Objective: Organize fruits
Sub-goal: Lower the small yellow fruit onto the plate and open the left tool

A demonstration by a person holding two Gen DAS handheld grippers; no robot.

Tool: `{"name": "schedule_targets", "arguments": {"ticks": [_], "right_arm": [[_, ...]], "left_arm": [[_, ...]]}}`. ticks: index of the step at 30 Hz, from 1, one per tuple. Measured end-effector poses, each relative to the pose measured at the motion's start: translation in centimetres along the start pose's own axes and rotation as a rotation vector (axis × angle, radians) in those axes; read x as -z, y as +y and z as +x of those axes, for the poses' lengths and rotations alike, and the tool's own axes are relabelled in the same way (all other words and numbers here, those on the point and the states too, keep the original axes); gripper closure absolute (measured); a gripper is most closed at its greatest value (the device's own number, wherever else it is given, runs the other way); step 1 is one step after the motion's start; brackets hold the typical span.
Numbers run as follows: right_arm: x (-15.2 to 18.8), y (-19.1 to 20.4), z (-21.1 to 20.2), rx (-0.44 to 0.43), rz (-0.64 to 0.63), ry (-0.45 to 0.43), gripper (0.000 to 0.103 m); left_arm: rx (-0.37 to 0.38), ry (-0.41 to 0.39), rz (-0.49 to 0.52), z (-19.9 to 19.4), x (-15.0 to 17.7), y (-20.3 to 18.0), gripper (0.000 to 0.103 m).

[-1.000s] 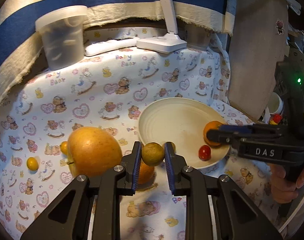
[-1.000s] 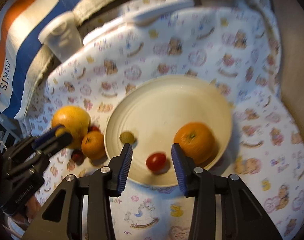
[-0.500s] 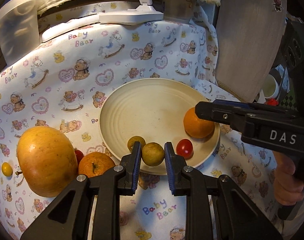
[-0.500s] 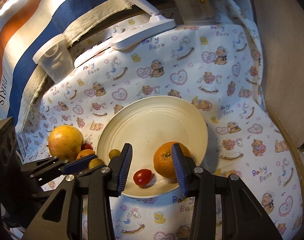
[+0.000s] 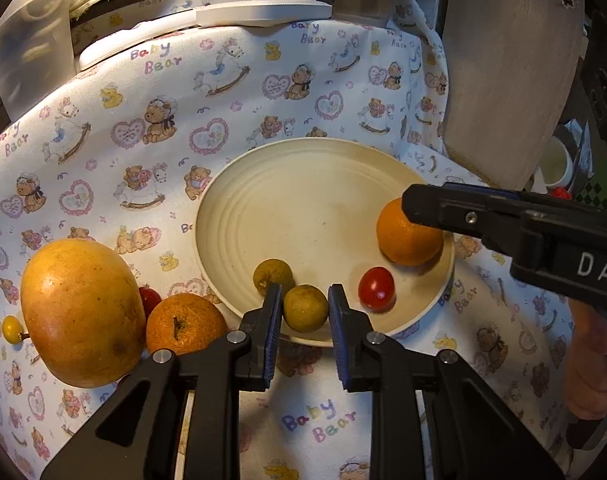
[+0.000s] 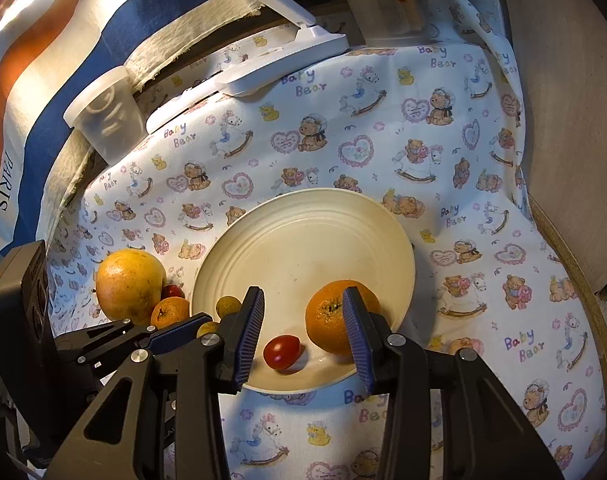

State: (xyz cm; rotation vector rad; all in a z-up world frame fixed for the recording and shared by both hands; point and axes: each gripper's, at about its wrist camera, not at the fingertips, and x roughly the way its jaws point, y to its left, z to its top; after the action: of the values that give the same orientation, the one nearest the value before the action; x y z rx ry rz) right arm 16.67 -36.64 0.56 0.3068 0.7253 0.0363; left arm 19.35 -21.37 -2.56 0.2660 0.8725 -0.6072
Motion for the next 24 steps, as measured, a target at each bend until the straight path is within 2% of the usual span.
{"name": "schedule_targets", "arguments": {"ticks": [14, 18, 20, 22, 24], "right_arm": [[0.1, 0.1, 0.0, 0.011, -0.004, 0.004, 0.060], [0.1, 0.0, -0.2, -0.021, 0.012, 0.010, 0.057], [0.1, 0.1, -0.5, -0.022, 0.008, 0.002, 0.057], [0.0, 0.3, -0.8, -0.007, -0.002, -0.010, 0.057], [0.0, 0.4, -1.0, -0.002, -0.004, -0.016, 0.057]], "left_arm": [[-0.012, -0.015, 0.012, -0.2, 0.4, 0.1, 0.081], [-0.008, -0.025, 0.004, -0.5, 0.5, 0.0, 0.080], [-0.015, -0.030, 0.008, -0.7, 0.6, -0.1, 0.078], [-0.019, -0.037, 0.010, -1.0, 0.7, -0.2, 0.069], [-0.029, -0.048, 0.016, -1.3, 0.8, -0.2, 0.068]]}}
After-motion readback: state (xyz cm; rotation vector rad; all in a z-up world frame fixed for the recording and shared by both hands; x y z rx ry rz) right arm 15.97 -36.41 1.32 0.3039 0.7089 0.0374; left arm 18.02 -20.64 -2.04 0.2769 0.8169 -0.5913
